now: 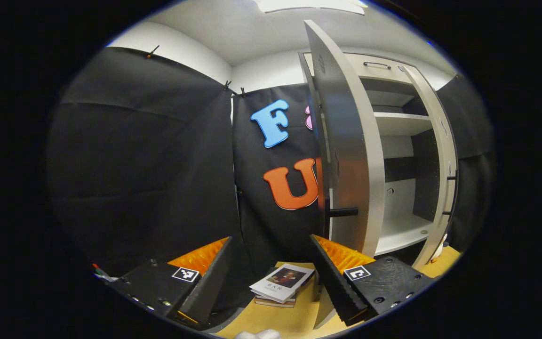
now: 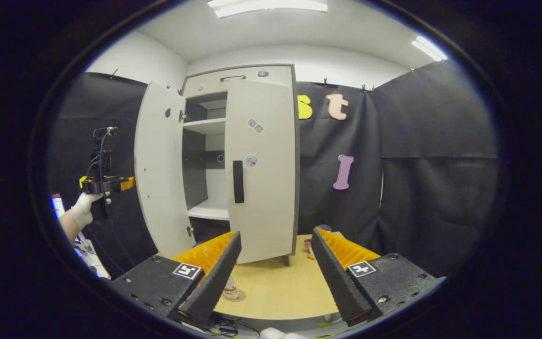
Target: Grasp the bottle in the cabinet with the left hand and place it on the coaster, then close the right door with the right hand and the left door with the left hand.
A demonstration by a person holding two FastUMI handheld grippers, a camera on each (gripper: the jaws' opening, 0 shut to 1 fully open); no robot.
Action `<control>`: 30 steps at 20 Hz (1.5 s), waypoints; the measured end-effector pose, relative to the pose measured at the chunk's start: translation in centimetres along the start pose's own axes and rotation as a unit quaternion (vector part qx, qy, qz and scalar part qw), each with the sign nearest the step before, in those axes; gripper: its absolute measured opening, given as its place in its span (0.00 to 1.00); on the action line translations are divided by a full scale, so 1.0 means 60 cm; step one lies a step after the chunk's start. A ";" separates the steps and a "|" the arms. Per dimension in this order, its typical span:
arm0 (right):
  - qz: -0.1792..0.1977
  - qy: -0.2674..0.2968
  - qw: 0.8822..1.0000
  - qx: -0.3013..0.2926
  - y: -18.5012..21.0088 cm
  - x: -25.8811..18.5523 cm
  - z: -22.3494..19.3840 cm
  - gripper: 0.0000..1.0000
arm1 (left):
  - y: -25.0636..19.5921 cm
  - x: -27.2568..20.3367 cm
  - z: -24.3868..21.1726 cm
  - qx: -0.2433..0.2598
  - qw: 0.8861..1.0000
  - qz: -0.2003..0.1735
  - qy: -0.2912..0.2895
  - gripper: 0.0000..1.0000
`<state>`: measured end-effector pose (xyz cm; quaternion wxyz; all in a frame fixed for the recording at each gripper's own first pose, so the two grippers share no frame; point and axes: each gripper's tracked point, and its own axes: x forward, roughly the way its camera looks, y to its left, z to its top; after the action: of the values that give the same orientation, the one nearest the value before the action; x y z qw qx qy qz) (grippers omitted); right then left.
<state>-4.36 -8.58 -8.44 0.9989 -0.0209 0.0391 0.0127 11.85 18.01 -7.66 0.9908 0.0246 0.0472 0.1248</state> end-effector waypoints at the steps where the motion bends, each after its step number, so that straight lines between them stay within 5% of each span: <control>1: -0.001 0.002 1.000 0.003 -0.003 -0.003 -0.001 0.94 | 0.002 -0.001 -0.002 0.004 1.000 -0.001 0.001 0.93; 20: 0.030 0.006 1.000 0.001 -0.042 0.054 0.014 0.98 | -0.045 -0.017 0.020 0.013 1.000 -0.009 -0.022 0.90; 30: 0.052 0.012 0.999 -0.008 -0.040 0.097 0.017 0.98 | -0.142 -0.031 0.031 0.014 0.998 -0.048 -0.034 0.90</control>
<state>1.58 -10.77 -7.78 0.9962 -0.0270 0.0521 0.0648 12.32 9.23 -6.17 0.9962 0.0399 0.0164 0.0750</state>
